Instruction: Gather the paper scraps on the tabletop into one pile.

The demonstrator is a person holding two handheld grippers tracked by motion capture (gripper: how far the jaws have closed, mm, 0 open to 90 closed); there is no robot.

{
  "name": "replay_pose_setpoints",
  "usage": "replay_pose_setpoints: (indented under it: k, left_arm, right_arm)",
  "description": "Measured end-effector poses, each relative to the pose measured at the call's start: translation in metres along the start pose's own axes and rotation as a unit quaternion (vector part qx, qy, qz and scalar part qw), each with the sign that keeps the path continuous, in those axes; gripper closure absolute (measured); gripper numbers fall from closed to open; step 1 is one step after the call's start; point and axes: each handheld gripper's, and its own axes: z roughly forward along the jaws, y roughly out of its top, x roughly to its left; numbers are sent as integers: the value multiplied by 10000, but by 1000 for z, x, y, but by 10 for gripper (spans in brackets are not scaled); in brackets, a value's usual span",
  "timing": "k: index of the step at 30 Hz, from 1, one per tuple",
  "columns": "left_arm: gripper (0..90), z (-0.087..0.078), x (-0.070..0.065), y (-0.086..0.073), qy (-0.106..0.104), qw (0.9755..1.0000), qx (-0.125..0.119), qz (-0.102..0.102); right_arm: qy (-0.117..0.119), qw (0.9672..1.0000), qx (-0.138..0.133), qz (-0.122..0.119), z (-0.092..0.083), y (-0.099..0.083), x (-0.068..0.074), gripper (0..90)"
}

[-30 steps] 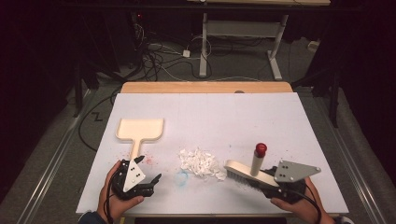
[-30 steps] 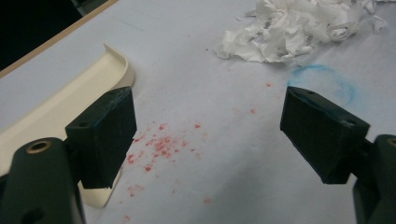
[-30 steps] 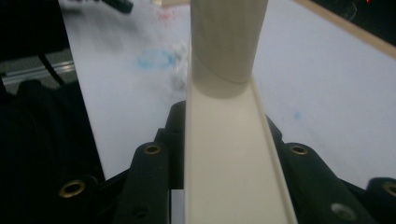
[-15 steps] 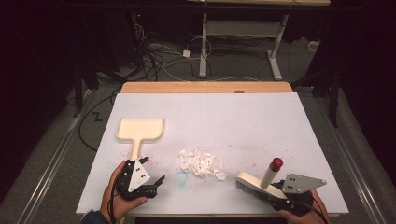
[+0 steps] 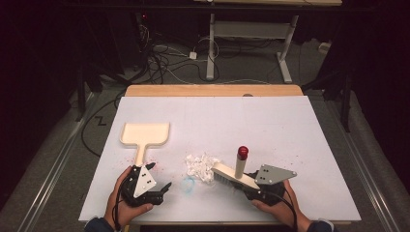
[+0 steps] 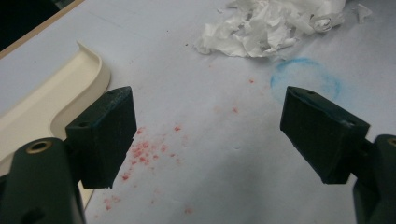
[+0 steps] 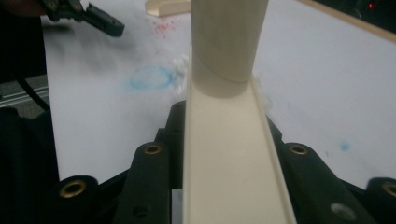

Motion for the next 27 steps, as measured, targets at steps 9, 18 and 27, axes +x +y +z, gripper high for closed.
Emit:
replay_pose_setpoints:
  k: [9,18,27]
  left_arm:
    - [178,0,1,0,-22,10000,-5,-8]
    - [178,1,0,1,-42,10000,19,21]
    - [179,0,1,-1,-27,10000,-9,-1]
  right_arm:
    - [-268,9987,-415,98,-17,13,-6,680]
    - [-1034,9937,-164,389,-11,4,-21,679]
    - [-1626,9853,256,456,11,-3,-29,681]
